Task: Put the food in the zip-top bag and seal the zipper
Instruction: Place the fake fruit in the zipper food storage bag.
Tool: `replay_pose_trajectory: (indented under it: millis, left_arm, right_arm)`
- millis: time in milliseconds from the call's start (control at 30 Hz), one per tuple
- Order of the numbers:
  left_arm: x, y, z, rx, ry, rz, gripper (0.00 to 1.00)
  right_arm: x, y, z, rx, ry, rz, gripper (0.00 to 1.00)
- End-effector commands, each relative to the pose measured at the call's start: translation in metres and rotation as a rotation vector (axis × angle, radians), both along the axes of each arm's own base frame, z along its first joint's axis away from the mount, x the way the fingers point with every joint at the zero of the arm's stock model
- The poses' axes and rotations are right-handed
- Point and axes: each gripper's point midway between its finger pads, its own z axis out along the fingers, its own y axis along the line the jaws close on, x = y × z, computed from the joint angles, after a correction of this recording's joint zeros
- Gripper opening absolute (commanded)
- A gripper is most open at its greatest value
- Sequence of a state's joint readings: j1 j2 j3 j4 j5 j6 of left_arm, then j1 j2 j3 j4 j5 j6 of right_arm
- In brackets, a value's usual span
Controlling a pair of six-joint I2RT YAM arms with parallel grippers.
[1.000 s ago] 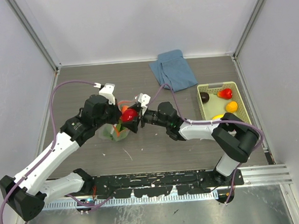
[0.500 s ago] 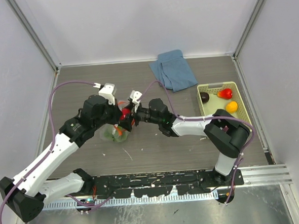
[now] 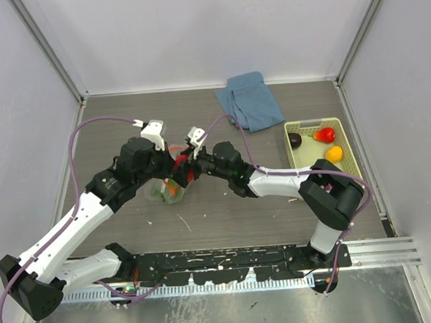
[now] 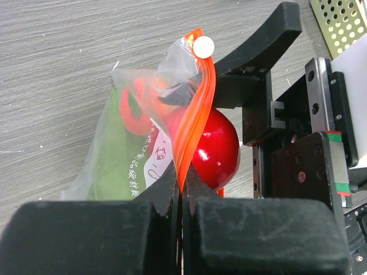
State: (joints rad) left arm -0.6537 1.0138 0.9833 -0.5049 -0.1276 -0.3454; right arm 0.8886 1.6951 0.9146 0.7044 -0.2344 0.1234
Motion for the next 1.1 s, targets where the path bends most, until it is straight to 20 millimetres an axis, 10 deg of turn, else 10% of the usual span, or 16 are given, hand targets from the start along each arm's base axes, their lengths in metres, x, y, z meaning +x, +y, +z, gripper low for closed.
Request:
replay_pose_trajectory:
  millis: [0, 300, 500, 733, 1067]
  left_arm:
    - [0.008, -0.002, 0.029, -0.092, -0.078, 0.051, 0.00]
    - [-0.001, 0.001, 0.044, -0.216, -0.078, 0.097, 0.00]
    - [-0.004, 0.008, 0.046, -0.232, -0.075, 0.136, 0.00]
    - [0.000, 0.020, 0.029, -0.181, -0.048, 0.200, 0.00]
    - [0.000, 0.011, 0.017, -0.153, -0.016, 0.154, 0.00]
  right_arm:
    - [0.012, -0.001, 0.047, 0.085, -0.051, -0.067, 0.95]
    - [0.006, 0.011, 0.043, 0.022, -0.036, 0.014, 0.52]
    - [0.018, 0.008, 0.013, -0.146, 0.030, -0.032, 0.50]
    - [0.034, -0.047, -0.028, -0.504, 0.116, -0.233, 0.48]
    - [0.023, -0.052, -0.002, -0.519, 0.149, -0.211, 0.46]
